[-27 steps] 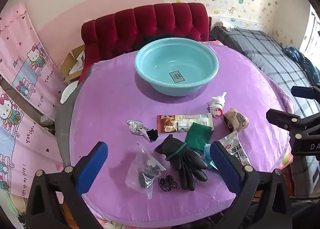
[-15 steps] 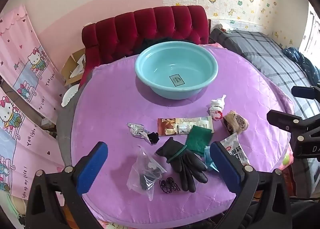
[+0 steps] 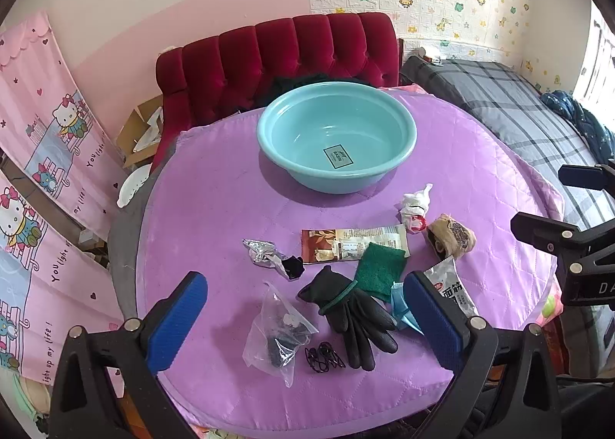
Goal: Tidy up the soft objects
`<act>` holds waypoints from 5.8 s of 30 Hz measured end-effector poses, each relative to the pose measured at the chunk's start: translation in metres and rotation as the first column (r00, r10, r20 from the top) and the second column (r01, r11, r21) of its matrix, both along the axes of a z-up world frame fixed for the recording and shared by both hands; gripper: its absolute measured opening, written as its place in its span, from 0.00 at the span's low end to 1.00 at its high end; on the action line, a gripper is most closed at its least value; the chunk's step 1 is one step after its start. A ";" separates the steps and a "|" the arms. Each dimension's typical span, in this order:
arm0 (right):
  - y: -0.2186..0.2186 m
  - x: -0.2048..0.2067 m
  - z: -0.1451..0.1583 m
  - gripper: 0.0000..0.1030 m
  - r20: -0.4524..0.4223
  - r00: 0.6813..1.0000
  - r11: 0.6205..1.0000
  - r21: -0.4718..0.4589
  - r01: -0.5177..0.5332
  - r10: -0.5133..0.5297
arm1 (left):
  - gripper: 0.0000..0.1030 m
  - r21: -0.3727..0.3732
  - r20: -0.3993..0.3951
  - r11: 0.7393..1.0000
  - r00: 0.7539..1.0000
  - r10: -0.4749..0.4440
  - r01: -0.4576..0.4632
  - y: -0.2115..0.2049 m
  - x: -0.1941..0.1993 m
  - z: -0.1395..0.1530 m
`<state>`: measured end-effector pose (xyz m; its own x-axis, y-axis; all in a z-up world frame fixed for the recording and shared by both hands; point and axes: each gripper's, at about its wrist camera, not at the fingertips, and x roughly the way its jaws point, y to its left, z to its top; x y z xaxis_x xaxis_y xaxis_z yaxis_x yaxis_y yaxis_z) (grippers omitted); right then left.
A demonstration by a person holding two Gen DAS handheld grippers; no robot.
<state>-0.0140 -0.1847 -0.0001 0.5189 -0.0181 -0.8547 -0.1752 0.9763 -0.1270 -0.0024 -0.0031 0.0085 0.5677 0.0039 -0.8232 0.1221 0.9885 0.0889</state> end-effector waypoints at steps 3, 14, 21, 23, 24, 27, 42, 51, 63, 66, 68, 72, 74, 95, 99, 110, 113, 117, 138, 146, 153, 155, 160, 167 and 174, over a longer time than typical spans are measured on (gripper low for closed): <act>0.001 0.000 -0.001 1.00 -0.002 1.000 1.000 0.000 -0.002 0.002 | 1.00 -0.001 -0.001 1.000 1.000 0.000 0.000 0.000 0.000 0.000; 0.002 0.000 -0.001 1.00 -0.006 1.000 1.000 -0.001 -0.011 0.011 | 1.00 0.011 -0.001 1.000 1.000 0.002 -0.002 0.002 0.001 -0.002; 0.002 0.001 0.000 1.00 -0.008 1.000 1.000 -0.002 -0.014 0.014 | 1.00 0.011 -0.004 1.000 1.000 0.002 -0.002 0.004 0.002 -0.003; 0.003 0.001 0.000 1.00 -0.008 1.000 1.000 -0.005 -0.015 0.015 | 1.00 0.011 -0.005 1.000 1.000 0.002 -0.002 0.004 0.002 -0.003; 0.003 0.002 -0.001 1.00 -0.009 1.000 1.000 -0.006 -0.016 0.016 | 1.00 0.013 -0.005 1.000 1.000 0.001 -0.001 0.004 0.002 -0.003; 0.003 0.002 -0.001 1.00 -0.009 1.000 1.000 -0.006 -0.016 0.016 | 1.00 0.016 -0.006 1.000 1.000 0.001 -0.001 0.005 0.002 -0.003; 0.003 0.004 -0.002 1.00 -0.016 1.000 1.000 -0.011 -0.011 0.011 | 1.00 0.015 -0.015 1.000 1.000 0.003 -0.002 0.008 0.003 -0.007; -0.001 0.006 -0.003 1.00 -0.021 1.000 1.000 0.005 0.004 -0.004 | 1.00 0.011 -0.030 1.000 1.000 0.008 -0.008 0.014 0.006 -0.011; -0.001 0.006 -0.005 1.00 -0.024 1.000 1.000 -0.001 -0.005 0.005 | 1.00 -0.003 -0.046 1.000 0.999 0.000 0.000 0.019 0.009 -0.019; -0.003 0.007 -0.006 1.00 -0.024 1.000 1.000 0.000 0.004 -0.004 | 1.00 -0.011 -0.054 1.000 0.999 -0.005 0.004 0.023 0.011 -0.021; -0.004 0.008 -0.009 1.00 -0.032 0.999 1.000 0.003 0.009 -0.009 | 1.00 -0.006 -0.058 1.000 0.998 -0.014 0.014 0.026 0.011 -0.023; -0.005 0.009 -0.016 1.00 -0.047 0.999 1.000 -0.005 0.012 -0.012 | 1.00 -0.010 -0.075 1.000 0.997 0.011 -0.012 0.042 0.013 -0.031; -0.007 0.009 -0.019 1.00 -0.052 0.998 1.000 -0.002 0.018 -0.018 | 1.00 -0.016 -0.090 1.000 0.996 0.016 -0.017 0.049 0.013 -0.036; -0.030 0.005 -0.092 1.00 -0.200 0.975 0.995 0.013 0.096 -0.092 | 1.00 -0.050 -0.250 0.997 0.965 -0.074 0.063 0.071 0.015 -0.154; -0.031 0.002 -0.109 1.00 -0.225 0.969 0.995 -0.005 0.104 -0.102 | 1.00 -0.066 -0.271 0.996 0.959 -0.082 0.066 0.074 0.018 -0.170; -0.033 -0.003 -0.161 1.00 -0.295 0.950 0.995 -0.024 0.100 -0.103 | 0.89 -0.123 -0.298 0.991 0.951 -0.088 0.053 0.084 0.026 -0.190; -0.033 -0.002 -0.170 1.00 -0.298 0.949 0.995 -0.007 0.101 -0.098 | 0.68 -0.152 -0.296 0.987 0.950 -0.104 0.061 0.086 0.024 -0.187; -0.032 0.000 -0.181 1.00 -0.296 0.951 0.996 -0.009 0.089 -0.087 | 0.43 -0.162 -0.286 0.985 0.953 -0.101 0.056 0.082 0.026 -0.185; -0.006 0.039 -0.224 0.40 -0.345 0.939 0.999 0.031 0.012 0.000 | 0.37 -0.166 -0.226 0.986 0.974 -0.014 -0.025 0.093 0.009 -0.147; -0.005 0.041 -0.206 0.28 -0.328 0.944 0.997 0.076 -0.005 0.029 | 0.37 -0.163 -0.191 0.987 0.981 -0.017 -0.015 0.087 0.003 -0.131; -0.012 0.028 -0.182 0.28 -0.296 0.954 0.996 0.091 -0.016 0.042 | 0.37 -0.156 -0.170 0.988 0.985 -0.027 0.000 0.079 -0.003 -0.119; -0.017 0.019 -0.173 0.28 -0.287 0.957 0.995 0.095 -0.019 0.045 | 0.37 -0.154 -0.167 0.988 0.985 -0.032 0.006 0.078 -0.005 -0.116; -0.021 0.012 -0.154 0.28 -0.260 0.964 0.994 0.102 -0.023 0.049 | 0.37 -0.155 -0.165 0.988 0.985 -0.049 0.023 0.072 -0.005 -0.108; -0.020 0.016 -0.126 0.28 -0.202 0.978 0.994 0.108 -0.030 0.051 | 0.37 -0.157 -0.137 0.986 0.988 -0.075 0.053 0.066 0.000 -0.092; -0.015 0.028 -0.106 0.29 -0.154 0.987 0.994 0.104 -0.035 0.051 | 0.37 -0.153 -0.106 0.985 0.989 -0.101 0.084 0.057 0.011 -0.078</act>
